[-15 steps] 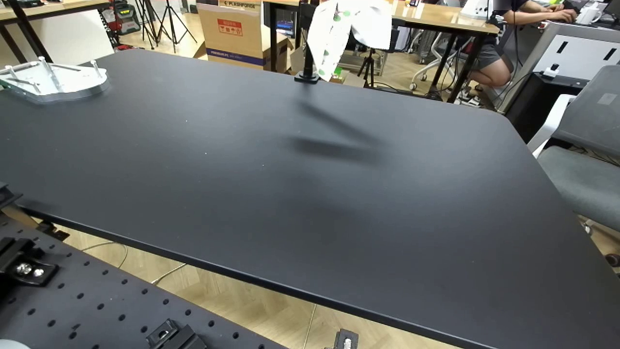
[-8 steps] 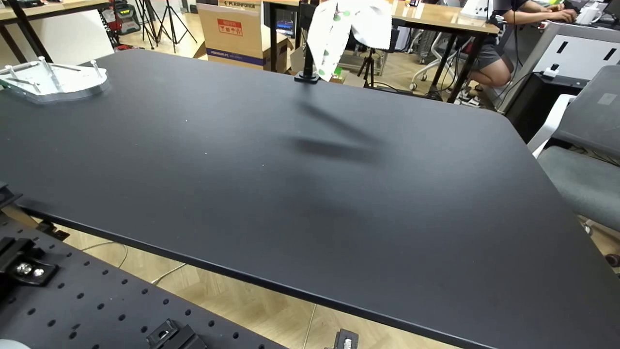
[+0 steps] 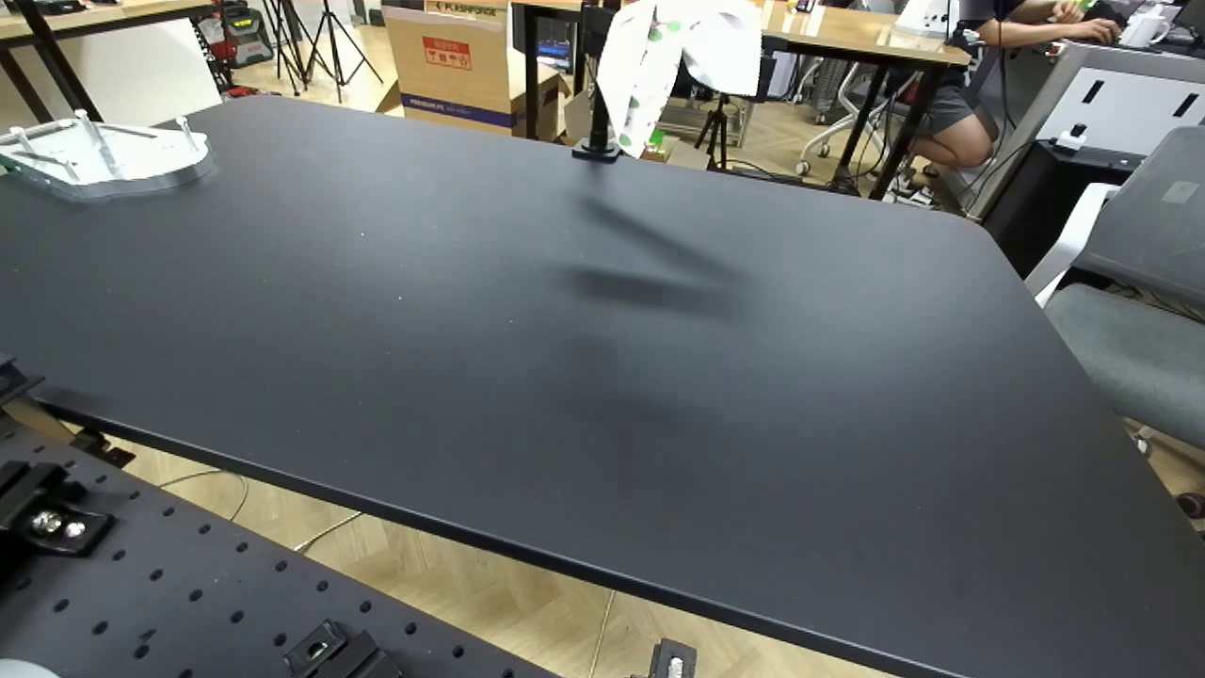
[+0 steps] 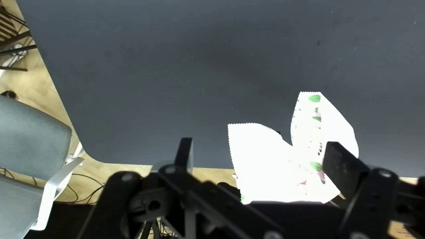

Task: Pick up the towel and put it on the table

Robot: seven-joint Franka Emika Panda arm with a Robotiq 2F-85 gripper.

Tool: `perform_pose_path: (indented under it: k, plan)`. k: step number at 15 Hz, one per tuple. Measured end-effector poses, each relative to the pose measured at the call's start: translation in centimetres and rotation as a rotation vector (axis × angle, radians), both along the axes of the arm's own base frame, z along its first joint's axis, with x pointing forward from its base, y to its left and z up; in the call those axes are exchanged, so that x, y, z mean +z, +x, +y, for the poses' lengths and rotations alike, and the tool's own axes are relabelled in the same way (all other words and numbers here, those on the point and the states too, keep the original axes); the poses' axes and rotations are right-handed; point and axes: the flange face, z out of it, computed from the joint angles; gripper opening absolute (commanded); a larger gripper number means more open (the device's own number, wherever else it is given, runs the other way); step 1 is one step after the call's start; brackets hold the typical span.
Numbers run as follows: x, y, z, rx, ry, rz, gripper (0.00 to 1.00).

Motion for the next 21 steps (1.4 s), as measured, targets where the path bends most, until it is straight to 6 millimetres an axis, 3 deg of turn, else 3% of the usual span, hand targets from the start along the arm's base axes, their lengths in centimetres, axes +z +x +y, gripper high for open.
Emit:
perform_pose_path:
  k: [4,13,21]
  plan:
    - [-1.3,1.0,0.0,0.025,-0.002,0.02,1.0]
    - [-3.7,5.3,0.7,0.094,0.003,0.057,1.0]
    - [-4.9,5.9,1.2,0.114,0.001,0.071,1.0]
